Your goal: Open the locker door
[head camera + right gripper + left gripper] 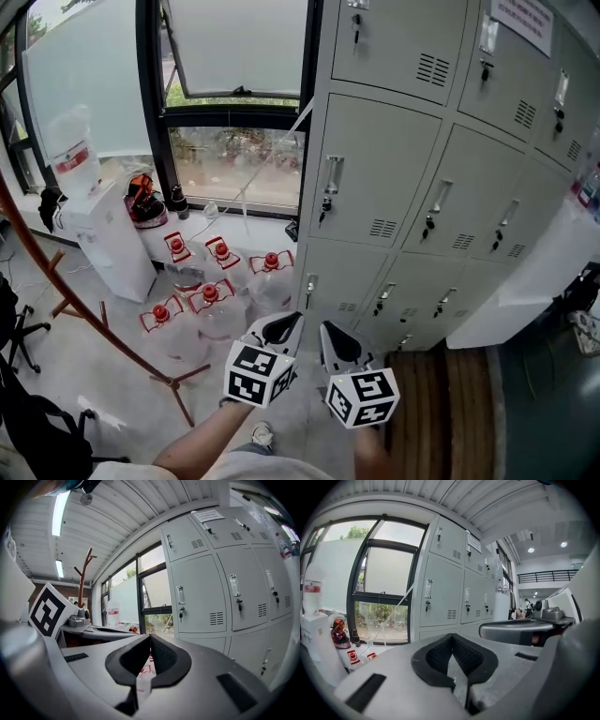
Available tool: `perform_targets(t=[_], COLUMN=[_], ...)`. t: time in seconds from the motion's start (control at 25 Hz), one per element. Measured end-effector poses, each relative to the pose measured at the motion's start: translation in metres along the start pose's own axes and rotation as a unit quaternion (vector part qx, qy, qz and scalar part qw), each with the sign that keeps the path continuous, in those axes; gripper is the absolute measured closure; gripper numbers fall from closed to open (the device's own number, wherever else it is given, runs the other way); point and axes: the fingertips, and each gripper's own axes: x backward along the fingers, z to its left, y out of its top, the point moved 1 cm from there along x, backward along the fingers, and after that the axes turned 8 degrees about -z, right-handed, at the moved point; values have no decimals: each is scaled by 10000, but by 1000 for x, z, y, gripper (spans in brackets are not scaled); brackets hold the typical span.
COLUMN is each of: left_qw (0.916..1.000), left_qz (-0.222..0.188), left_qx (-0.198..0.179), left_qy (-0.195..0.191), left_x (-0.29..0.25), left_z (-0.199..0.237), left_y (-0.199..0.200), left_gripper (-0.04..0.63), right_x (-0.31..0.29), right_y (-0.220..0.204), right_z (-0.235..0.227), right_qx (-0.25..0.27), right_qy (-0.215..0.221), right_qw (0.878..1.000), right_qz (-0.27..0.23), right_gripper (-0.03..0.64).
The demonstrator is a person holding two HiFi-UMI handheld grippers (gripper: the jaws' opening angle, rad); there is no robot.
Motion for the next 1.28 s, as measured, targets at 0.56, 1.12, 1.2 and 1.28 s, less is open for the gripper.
perform_targets(t=[0.56,1.12,1.2,1.28], left_qw=[9998,9990,9990,9992], left_qz=[-24,-132,-157,-193], left_qx=[129,95,39,3], left_qy=[-165,-410,-406,-359], left_x=[-58,-91,-97,-104], left_z=[98,137,139,145], left_y=[16,30,32,34], left_gripper=[588,588,588,588], right_x=[-117,-165,-172,-179], right_y=[28,56,61,64], right_z=[-20,-44,-53,-59], right_qx=[58,337,334,372], right_qy=[-181,-565,-611,-616], right_qw=[9995,9963,9956,9949], right_qz=[-234,-549,-621,-700], right_gripper=[612,612,612,612])
